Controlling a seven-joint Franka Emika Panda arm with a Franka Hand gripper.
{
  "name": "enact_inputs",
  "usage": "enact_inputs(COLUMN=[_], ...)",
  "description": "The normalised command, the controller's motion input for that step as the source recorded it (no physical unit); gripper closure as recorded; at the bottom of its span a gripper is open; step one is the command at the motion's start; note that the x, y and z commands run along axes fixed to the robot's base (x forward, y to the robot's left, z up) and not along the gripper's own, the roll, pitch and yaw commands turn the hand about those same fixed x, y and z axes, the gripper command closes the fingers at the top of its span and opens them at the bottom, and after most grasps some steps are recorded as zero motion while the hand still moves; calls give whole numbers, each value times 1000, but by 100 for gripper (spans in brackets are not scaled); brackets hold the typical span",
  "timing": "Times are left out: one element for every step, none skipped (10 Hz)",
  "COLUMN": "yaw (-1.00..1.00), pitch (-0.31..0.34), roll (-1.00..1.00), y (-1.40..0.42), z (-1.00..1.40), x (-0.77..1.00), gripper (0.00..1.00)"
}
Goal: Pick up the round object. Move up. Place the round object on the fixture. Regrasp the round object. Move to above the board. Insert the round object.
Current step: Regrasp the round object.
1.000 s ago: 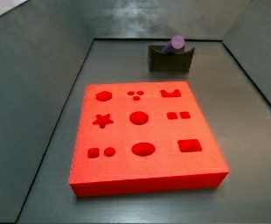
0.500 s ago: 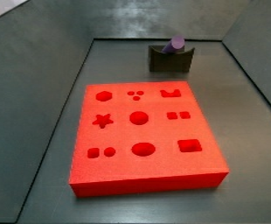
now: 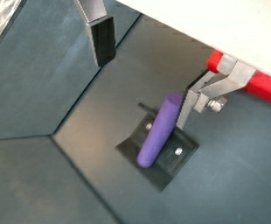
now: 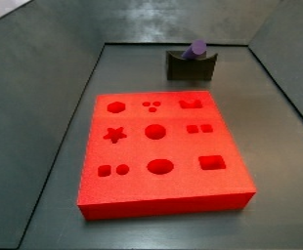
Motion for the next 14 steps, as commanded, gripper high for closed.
enact_inputs(yaw=[148,206,225,248,256,256,249,239,212,196,159,141,120,112], pitch=[207,240,218,174,150,107,74,40,16,12,10,12,18,23], roll=[1000,1000,827,596,482,287,215,191,183,182,181,181,177,173], y=[-53,-56,-58,-60,-60,-52,-46,-53,-59,-59,-59,-57,-56,-55], z=[-14,-15,-18,-18,-20,-9,-8,-11,-20,-18,-10,-12,-18,-18], x=[148,165,180,205,218,240,236,221,204,198,192,185,177,173], gripper=[0,0,0,0,0,0,0,0,0,0,0,0,0,0])
